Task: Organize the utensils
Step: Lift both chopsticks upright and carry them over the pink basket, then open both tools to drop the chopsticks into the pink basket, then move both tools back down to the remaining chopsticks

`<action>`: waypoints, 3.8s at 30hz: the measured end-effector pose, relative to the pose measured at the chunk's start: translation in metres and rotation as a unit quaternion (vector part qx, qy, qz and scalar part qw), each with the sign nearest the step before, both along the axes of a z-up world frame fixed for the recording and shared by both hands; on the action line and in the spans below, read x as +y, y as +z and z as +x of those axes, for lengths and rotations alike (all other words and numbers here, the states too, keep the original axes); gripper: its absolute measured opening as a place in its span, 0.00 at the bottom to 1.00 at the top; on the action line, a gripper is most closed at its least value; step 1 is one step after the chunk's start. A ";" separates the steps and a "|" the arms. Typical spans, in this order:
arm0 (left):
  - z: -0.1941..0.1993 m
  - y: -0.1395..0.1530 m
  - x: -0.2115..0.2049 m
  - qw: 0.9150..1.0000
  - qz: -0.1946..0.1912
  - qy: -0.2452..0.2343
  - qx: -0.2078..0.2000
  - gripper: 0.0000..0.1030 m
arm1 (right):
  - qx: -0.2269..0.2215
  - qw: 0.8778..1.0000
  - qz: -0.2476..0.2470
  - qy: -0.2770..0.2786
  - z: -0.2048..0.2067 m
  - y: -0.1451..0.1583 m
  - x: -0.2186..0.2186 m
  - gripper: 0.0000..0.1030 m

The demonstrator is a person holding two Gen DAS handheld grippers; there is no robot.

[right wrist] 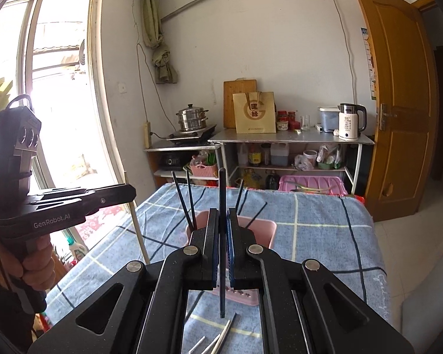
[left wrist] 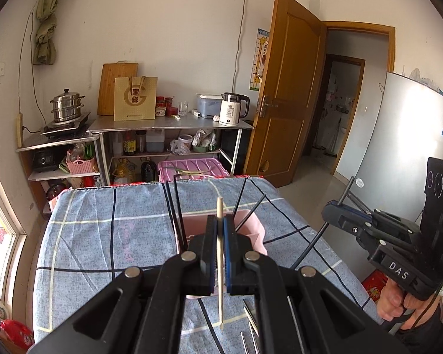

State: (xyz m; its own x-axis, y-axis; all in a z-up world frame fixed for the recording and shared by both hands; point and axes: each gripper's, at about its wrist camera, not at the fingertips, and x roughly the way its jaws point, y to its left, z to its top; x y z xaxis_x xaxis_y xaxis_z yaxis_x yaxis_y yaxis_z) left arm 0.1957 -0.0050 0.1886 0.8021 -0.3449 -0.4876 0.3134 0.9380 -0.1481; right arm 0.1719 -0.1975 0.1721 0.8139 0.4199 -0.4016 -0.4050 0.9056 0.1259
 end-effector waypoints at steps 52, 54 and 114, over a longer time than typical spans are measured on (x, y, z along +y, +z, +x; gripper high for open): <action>0.079 -0.086 0.015 0.997 -0.005 0.049 0.054 0.08 | 0.064 0.998 -0.020 -0.008 0.078 -0.061 0.034 0.12; 0.075 -0.085 0.016 0.997 -0.003 0.052 0.049 0.15 | 0.062 0.998 -0.019 -0.010 0.076 -0.060 0.033 0.13; -0.087 -0.198 -0.003 0.995 0.016 0.027 0.099 0.42 | 0.213 0.976 -0.037 -0.008 -0.046 -0.206 0.007 0.28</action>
